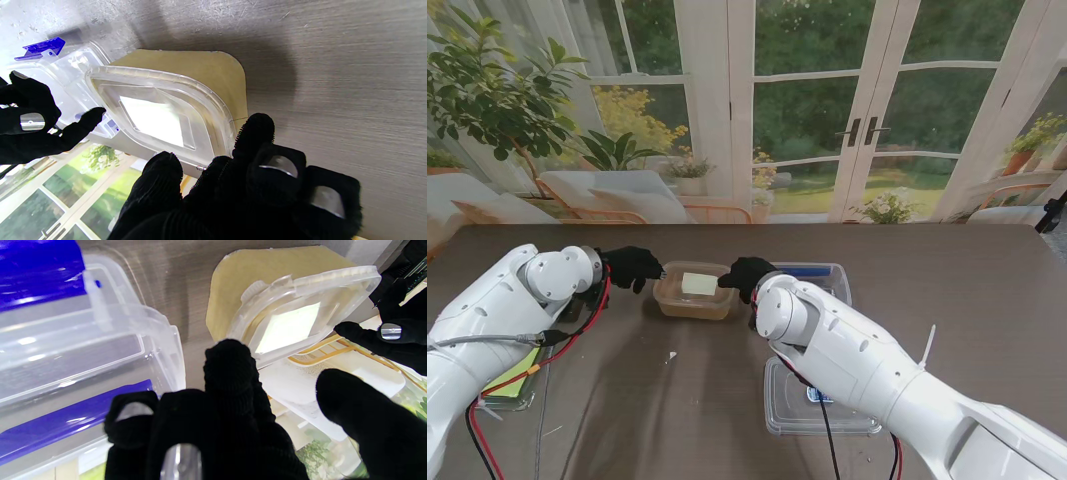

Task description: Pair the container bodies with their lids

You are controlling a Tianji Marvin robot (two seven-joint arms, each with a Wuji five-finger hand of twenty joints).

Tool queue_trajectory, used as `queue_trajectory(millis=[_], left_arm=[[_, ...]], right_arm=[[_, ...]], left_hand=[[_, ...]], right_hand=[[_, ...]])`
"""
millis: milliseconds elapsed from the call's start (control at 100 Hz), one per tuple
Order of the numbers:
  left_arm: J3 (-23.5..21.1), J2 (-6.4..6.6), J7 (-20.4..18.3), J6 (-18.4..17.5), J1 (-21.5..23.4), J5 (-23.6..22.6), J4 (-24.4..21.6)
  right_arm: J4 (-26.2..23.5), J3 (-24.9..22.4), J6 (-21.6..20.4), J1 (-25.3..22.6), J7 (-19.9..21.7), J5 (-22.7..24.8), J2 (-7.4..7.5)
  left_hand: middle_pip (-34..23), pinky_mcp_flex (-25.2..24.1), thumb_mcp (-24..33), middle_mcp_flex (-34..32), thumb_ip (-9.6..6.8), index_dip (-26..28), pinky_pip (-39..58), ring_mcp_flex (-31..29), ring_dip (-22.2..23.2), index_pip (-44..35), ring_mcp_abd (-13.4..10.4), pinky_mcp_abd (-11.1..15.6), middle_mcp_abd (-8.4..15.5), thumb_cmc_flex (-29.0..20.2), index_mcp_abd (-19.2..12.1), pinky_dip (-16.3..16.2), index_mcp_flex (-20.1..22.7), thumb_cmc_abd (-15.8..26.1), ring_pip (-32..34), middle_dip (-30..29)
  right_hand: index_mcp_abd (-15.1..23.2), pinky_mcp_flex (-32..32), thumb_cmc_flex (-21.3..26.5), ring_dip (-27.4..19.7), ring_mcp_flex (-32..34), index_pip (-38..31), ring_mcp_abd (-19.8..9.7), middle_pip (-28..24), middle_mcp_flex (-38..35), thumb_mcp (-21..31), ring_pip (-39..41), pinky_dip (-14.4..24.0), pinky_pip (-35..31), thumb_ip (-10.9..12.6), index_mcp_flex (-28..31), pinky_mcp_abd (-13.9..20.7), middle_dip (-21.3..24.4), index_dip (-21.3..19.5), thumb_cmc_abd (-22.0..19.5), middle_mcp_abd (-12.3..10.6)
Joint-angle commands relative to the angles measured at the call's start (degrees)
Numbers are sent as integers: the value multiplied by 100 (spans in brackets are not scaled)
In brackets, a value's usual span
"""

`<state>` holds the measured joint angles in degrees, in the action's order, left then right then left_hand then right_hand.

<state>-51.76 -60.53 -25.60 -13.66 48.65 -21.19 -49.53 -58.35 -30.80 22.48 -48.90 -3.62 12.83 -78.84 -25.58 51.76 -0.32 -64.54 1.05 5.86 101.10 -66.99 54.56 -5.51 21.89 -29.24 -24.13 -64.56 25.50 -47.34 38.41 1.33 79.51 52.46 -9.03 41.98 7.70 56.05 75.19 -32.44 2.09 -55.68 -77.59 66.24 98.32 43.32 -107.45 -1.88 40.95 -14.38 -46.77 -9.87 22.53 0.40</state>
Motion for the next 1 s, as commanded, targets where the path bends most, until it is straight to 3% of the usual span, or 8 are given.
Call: queue_trajectory(millis=[0, 360, 990], left_arm=[[27, -58, -106, -14, -44, 36, 78], [140, -85, -114, 13, -81, 109, 208], [-22, 0, -344, 293, 110, 48, -215]], right_arm=[[-89, -3, 25, -59, 117, 19, 22], [-136, -24, 62, -124, 189, 15, 73], [97, 13, 79, -111, 255, -81, 32]], left_hand=[[-103, 174, -17, -26, -72, 54, 810, -112, -44, -49, 120, 298, -302, 70, 61, 88, 116, 292, 210, 95], [-111, 6, -18, -48, -72, 60, 663, -31, -44, -59, 195, 207, -298, 70, 77, 83, 124, 295, 109, 141], [-101, -191, -19, -38, -74, 63, 454, 84, -25, -62, 273, 130, -296, 70, 78, -11, 116, 307, -49, 149]], right_hand=[[30, 2576, -154, -70, 1, -30, -224, 46, -536, -244, 180, -104, -858, -21, 87, -165, 79, -26, -76, 512], [23, 2577, -149, -71, 0, -31, -223, 43, -539, -246, 179, -102, -857, -21, 81, -166, 74, -28, -88, 517], [22, 2577, -146, -76, 1, -38, -225, 58, -537, -259, 172, -101, -856, -18, 79, -166, 79, -32, -101, 522]])
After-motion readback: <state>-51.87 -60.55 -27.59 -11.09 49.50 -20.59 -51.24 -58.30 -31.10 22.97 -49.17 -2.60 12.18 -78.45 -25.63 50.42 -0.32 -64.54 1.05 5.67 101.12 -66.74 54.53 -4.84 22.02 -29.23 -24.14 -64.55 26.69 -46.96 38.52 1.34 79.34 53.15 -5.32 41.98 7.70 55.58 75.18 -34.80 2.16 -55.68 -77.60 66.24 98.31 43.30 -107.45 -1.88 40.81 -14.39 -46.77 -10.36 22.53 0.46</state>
